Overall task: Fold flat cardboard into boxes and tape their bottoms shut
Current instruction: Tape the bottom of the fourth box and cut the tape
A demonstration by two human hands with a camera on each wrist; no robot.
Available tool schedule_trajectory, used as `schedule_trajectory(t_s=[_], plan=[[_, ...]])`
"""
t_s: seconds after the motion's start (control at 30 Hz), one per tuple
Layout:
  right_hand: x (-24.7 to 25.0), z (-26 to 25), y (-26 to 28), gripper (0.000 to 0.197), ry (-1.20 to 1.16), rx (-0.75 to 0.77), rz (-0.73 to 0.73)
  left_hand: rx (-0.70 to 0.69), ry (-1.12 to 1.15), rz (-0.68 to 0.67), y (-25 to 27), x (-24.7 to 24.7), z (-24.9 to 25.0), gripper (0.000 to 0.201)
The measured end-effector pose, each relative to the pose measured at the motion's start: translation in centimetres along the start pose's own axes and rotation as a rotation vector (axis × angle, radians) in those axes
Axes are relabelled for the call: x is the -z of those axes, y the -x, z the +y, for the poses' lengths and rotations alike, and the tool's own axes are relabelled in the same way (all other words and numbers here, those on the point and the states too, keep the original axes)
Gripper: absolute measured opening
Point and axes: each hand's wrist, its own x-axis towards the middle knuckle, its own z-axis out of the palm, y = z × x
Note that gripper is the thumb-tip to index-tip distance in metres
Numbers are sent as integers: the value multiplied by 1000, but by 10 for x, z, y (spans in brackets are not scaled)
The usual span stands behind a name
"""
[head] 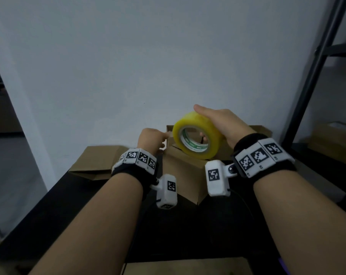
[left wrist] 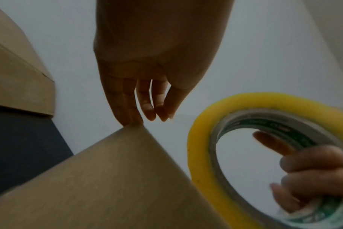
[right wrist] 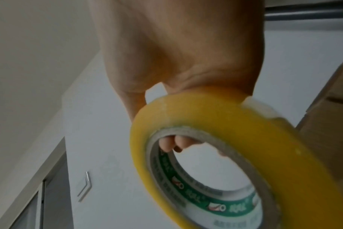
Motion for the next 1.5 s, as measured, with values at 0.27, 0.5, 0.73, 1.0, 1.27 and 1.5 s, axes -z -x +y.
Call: schedule_trajectory(t_s=[0.27, 0.5, 0.73, 1.0, 1.27, 1.5], plan=[[-14, -6, -15, 40, -48, 121, 43, 59, -14, -50, -6, -5, -11, 18], [-20, -2, -25, 31, -33, 108, 51, 92, 20, -47, -12, -4, -23, 14], [-25, -6, -26, 32, 8, 102, 49, 179, 43, -59, -11, -8, -29, 16], [-25, -4, -28, 33, 3, 104, 62, 328, 70, -149, -11, -14, -31, 18], [-25, -4, -27, 32, 10, 103, 54, 158, 145, -53, -17, -12, -43, 29], [-25, -5, -24, 33, 10, 105, 55, -58, 150, -178, 3, -7, -37, 45]])
